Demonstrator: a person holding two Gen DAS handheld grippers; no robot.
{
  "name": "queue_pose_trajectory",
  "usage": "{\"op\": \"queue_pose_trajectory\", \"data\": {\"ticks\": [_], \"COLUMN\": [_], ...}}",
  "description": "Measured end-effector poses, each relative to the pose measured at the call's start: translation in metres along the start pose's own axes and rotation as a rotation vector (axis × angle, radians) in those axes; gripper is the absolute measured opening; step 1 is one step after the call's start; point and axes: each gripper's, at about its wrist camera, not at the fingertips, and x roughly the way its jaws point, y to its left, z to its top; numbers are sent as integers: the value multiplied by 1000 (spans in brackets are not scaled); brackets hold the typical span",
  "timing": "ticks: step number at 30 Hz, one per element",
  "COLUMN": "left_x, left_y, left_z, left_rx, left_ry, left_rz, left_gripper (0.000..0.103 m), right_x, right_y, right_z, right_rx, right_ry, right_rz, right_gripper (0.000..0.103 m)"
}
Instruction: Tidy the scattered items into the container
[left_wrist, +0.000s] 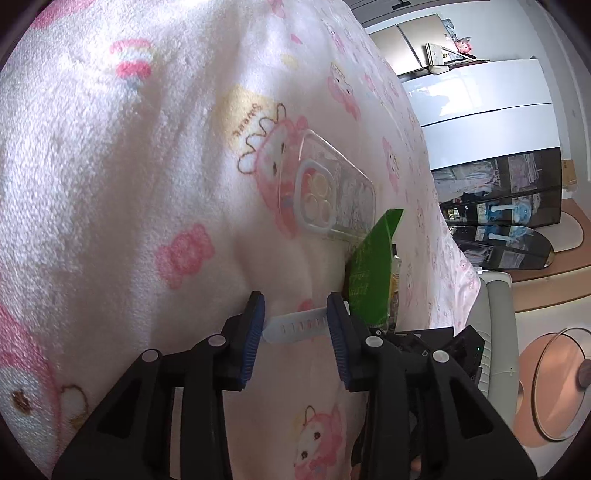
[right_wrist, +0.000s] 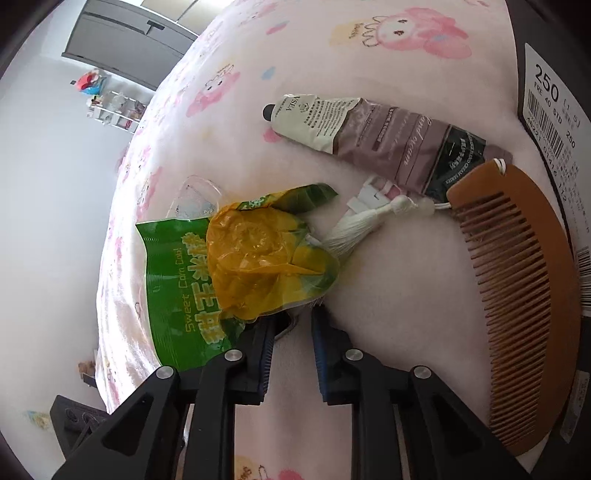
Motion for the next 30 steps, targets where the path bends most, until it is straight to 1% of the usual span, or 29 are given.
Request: {"op": "queue_pose_trajectory", "data": {"ticks": [2,4,6,7,8,11,12,13,14,16,18,20,22,24,27,29,30], "left_x": [2,0,-1,0,3,9,8,6,1,-6,-16,-28,-41,-49,-57,-57,-57], "left_y": [1,2,2,3,5,10,9,7,3,-10,-20,-27,-28,-29,-28,-32,-35], "left_z": [0,-1,1,3,4,5,5,4,4,2,-3,-15,-30,-42,-63,-81,-91], "left_rx": [-21,-33,-31,-36,-46,-67,-62,-52,-30,37,90,136,182,205,219,240,253], "left_ry": [20,12,-1,-3,2,13,8,-11,-35,-57,-64,-67,-69,-47,-2,35,46], "left_rz": [-54,-83,-77,-72,-70,-62,-56,-38,-10,17,7,-5,18,39,41,34,39], "left_gripper": [41,44,49,51,51,51,50,41,25,11,11,12,12,11,11,11,11], "right_x": [5,9,14,19,23,26,24,21,17,6,-10,-31,-55,-83,-128,-149,-152], "right_y": [3,5,6,7,9,21,25,28,30,34,39,42,45,44,33,24,21], "right_z": [3,6,9,10,10,9,7,6,3,-2,-12,-24,-39,-54,-74,-90,-100], "right_rx": [-11,-13,-18,-28,-43,-102,-122,-138,-145,-163,-199,-231,-260,-294,-330,-348,-346], "right_ry": [3,8,6,6,10,-2,-11,-23,-39,-72,-106,-134,-159,-195,-234,-247,-251], "right_rz": [0,8,23,29,31,3,2,9,18,34,39,59,80,99,128,123,113], "right_gripper": [21,24,29,32,33,32,24,15,15,11,8,8,7,6,6,6,6]}}
